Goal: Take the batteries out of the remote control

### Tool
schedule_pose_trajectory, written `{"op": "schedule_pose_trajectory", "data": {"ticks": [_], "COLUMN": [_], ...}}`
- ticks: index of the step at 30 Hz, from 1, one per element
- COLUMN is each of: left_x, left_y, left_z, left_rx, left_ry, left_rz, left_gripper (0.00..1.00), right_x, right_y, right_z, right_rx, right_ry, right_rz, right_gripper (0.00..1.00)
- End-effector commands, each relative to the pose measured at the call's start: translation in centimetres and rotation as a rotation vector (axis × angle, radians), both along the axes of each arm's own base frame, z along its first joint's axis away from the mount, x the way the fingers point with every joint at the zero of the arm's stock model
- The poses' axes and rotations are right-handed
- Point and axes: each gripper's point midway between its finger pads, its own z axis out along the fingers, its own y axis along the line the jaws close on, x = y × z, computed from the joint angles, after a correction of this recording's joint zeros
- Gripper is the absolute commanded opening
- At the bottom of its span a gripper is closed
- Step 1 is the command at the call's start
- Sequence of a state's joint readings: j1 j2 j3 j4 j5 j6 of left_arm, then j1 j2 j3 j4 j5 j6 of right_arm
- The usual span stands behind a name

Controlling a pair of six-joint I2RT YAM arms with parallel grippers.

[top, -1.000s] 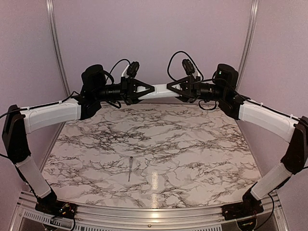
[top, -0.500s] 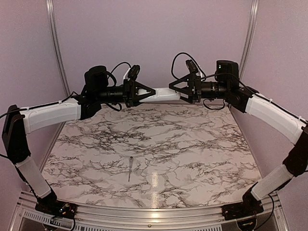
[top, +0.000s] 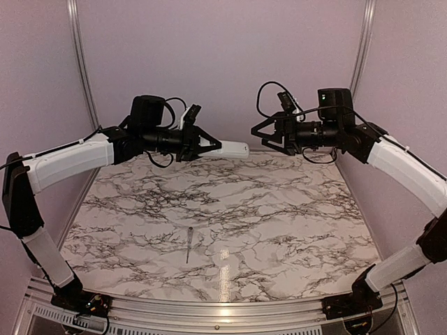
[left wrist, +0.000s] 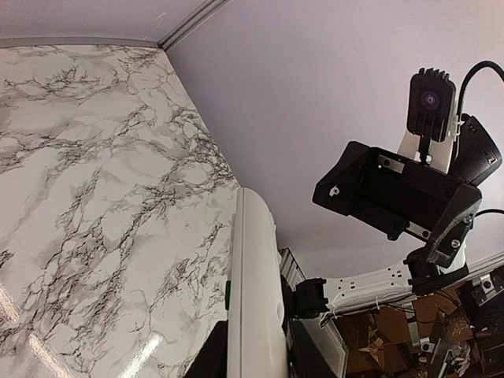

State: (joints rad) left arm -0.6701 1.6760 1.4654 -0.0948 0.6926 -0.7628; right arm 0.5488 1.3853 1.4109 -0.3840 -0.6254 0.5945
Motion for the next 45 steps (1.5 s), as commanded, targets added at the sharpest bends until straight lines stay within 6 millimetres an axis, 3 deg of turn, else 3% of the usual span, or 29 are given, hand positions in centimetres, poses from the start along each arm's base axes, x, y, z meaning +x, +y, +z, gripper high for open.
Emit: {"op": "schedule_pose_trajectory", "data": {"ticks": [1, 9, 16, 30, 45], "left_x": [0.0, -0.7, -1.4, -1.6, -1.3], "left_y": [0.8, 1.5, 1.0, 0.8, 0.3], "left_z": [1.1, -0.3, -0.5, 1.2, 1.7], "left_rx": [0.032, 0.129, 0.135, 0.052, 0.02], "left_ry": [-0.019, 0.013, 0.024, 0.073, 0.065], "left_rz": [0.05, 0.085, 0.074, 0.086, 0.077], "left_gripper": [0.0, 0.0, 0.0, 0.0, 0.0], "right_x": [0.4, 0.0, -0.8, 0.7, 1.2], "right_y": [0.5, 1.9, 4.0, 3.0, 3.7], "right_z": [-0.2, -0.3, -1.7, -2.9, -3.8], "right_rx": [-0.022, -0.033, -0.055, -0.063, -0.059], "right_ry": [0.025, 0.043, 0.065, 0.083, 0.106], "right_rz": [-0.044, -0.05, -0.054, -0.173, -0.167], "right_gripper": [0.82, 0.8, 0.75, 0.68, 0.6]}}
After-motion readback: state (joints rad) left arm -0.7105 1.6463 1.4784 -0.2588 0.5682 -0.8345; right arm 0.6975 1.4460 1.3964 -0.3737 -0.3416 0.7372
